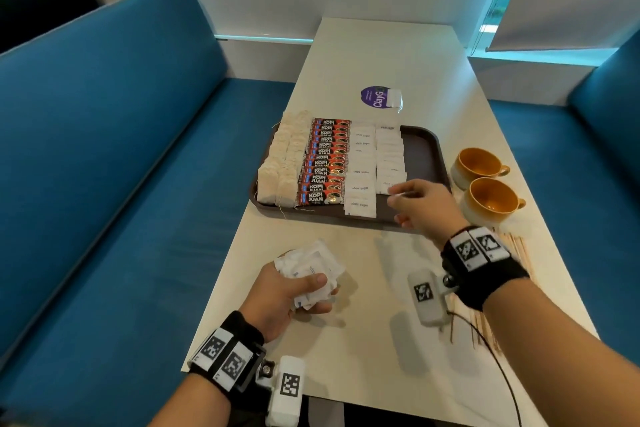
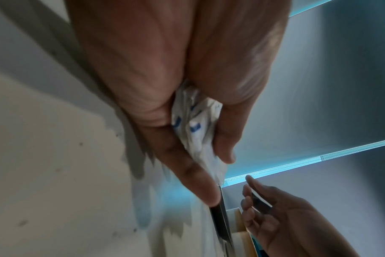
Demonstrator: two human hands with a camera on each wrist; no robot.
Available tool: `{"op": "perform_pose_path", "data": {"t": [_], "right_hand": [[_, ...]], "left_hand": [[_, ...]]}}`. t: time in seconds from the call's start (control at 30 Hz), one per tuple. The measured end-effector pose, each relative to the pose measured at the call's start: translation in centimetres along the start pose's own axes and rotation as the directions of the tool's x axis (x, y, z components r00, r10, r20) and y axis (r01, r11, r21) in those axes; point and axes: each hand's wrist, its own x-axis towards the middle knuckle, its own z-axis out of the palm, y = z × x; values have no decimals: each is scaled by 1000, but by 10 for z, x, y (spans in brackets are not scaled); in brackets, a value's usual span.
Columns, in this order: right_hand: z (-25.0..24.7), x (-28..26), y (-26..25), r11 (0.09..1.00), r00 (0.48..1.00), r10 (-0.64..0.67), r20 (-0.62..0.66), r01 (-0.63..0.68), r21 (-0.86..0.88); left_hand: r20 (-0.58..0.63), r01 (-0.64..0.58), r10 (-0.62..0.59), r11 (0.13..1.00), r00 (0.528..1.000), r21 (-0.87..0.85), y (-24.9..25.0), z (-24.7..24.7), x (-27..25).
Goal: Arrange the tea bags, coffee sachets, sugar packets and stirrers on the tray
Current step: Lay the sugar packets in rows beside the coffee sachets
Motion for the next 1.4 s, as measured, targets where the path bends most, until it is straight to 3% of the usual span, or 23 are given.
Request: {"op": "perform_pose_path", "data": {"t": [0.13, 0.27, 0.4, 0.5, 0.73, 0.9, 1.07, 1.3, 1.4], "right_hand": [[23, -62, 7, 997, 977, -76, 197, 75, 15], [42, -95, 27, 992, 953, -49, 299, 13, 122], [50, -114, 42, 960, 958, 10, 286, -89, 264], [54, -127, 49, 941, 972, 10, 235, -89, 327], [59, -139, 63, 937, 985, 44, 164, -98, 335], [60, -144, 64, 966, 983, 23, 183, -69, 250], [61, -147, 65, 983, 972, -30, 234, -13, 181], [61, -139, 74, 915, 977, 107, 186, -170, 366], [56, -141, 71, 889, 977, 99, 188, -172, 424]], "left_hand": [[43, 5, -4, 1000, 999, -22, -4, 6, -15], [17, 58, -59, 997, 998, 60, -8, 13, -30], [-17, 39, -38, 997, 999, 63, -14, 18, -40], [-43, 33, -32, 999, 999, 29, -17, 21, -44], [13, 43, -41, 974, 999, -220, -28, 15, -47], [-28, 32, -36, 992, 999, -119, -36, 11, -42], [-17, 16, -20, 982, 1000, -189, -37, 13, -44], [-15, 31, -34, 981, 999, -191, -37, 15, -44], [-29, 39, -46, 982, 999, -185, -37, 14, -43]]}}
